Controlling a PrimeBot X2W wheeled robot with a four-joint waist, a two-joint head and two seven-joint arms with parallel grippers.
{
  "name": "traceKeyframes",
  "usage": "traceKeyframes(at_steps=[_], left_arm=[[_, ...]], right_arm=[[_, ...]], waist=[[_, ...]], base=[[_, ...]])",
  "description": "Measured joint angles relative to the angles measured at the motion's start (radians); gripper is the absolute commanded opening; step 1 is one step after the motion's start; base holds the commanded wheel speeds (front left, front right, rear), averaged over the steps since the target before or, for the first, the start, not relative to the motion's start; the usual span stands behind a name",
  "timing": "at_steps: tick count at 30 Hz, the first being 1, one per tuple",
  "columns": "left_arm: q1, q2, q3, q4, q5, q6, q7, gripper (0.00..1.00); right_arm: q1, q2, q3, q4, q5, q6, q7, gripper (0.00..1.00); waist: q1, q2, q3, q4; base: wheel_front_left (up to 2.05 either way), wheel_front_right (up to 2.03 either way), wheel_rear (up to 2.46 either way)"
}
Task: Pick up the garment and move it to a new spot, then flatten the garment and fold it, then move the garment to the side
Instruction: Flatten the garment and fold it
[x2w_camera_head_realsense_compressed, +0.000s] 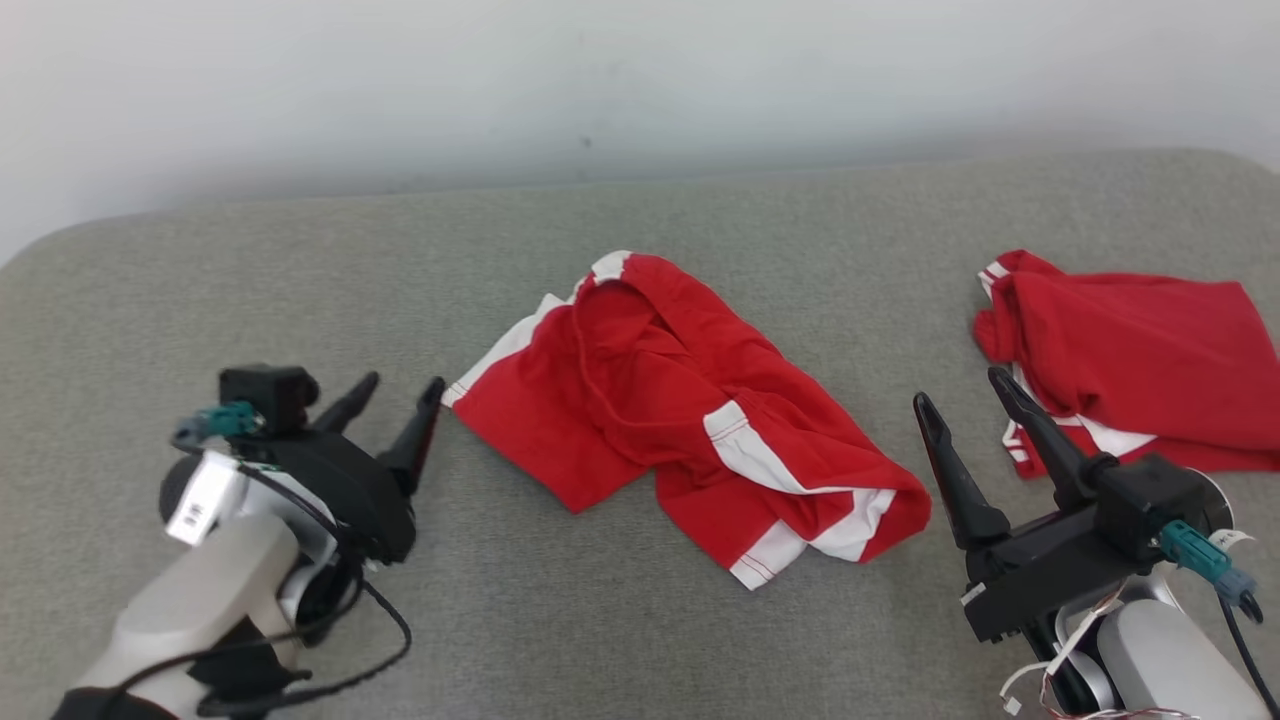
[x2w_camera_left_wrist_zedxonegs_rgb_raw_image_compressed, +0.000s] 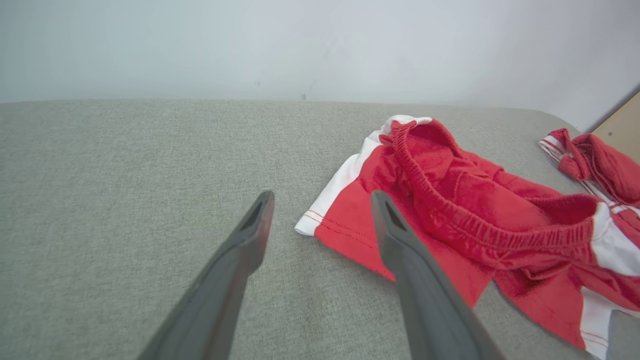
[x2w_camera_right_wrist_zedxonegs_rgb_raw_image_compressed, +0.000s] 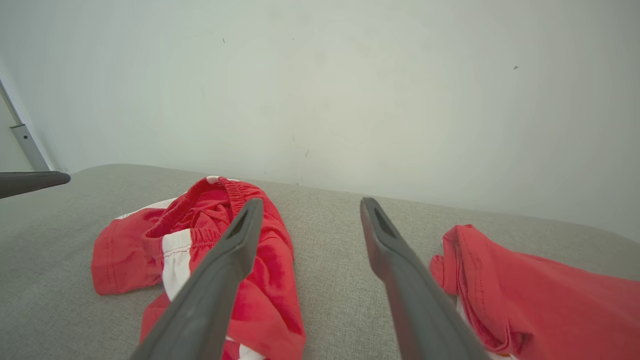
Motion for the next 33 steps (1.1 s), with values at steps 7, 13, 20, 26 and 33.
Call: traceKeyframes(at_steps=[7,13,20,26,33], left_arm=[[-0.042,0.006,0.019,0.082,-0.049,-0.025,0.049,1.0],[-0.049,0.007,0.023,0.129,-0.077,-0.031,0.086,1.0],[-0.082,0.004,-0.006,0.17,-0.072,-0.034,0.131,1.0],[-0.11,0.0,-0.05,0.222,-0.034,-0.035,0.191,1.0],[-0.124,-0.025,-0.044,0.243,-0.046,-0.042,0.238,0.0]], right_arm=[[-0.029,0.001,0.012,-0.024,-0.003,0.0,0.008,1.0],[-0.033,-0.003,0.004,-0.038,-0.007,-0.001,0.009,1.0],[-0.034,-0.014,-0.012,-0.067,-0.009,-0.011,0.009,1.0],[-0.034,-0.018,-0.018,-0.068,-0.009,-0.019,0.009,1.0],[-0.035,-0.016,-0.017,-0.066,-0.012,-0.024,0.009,1.0]], waist=[[0.0,0.0001,0.035,-0.047],[0.0,0.0,0.069,-0.093],[0.0001,0.0001,0.116,-0.129],[0.0001,0.0001,0.145,-0.135],[0.0001,0.0001,0.144,-0.123]], base=[[0.0,0.0,0.0],[0.0,0.0,0.0],[0.0,0.0,0.0],[0.0,0.0,0.0],[0.0,0.0,0.0]])
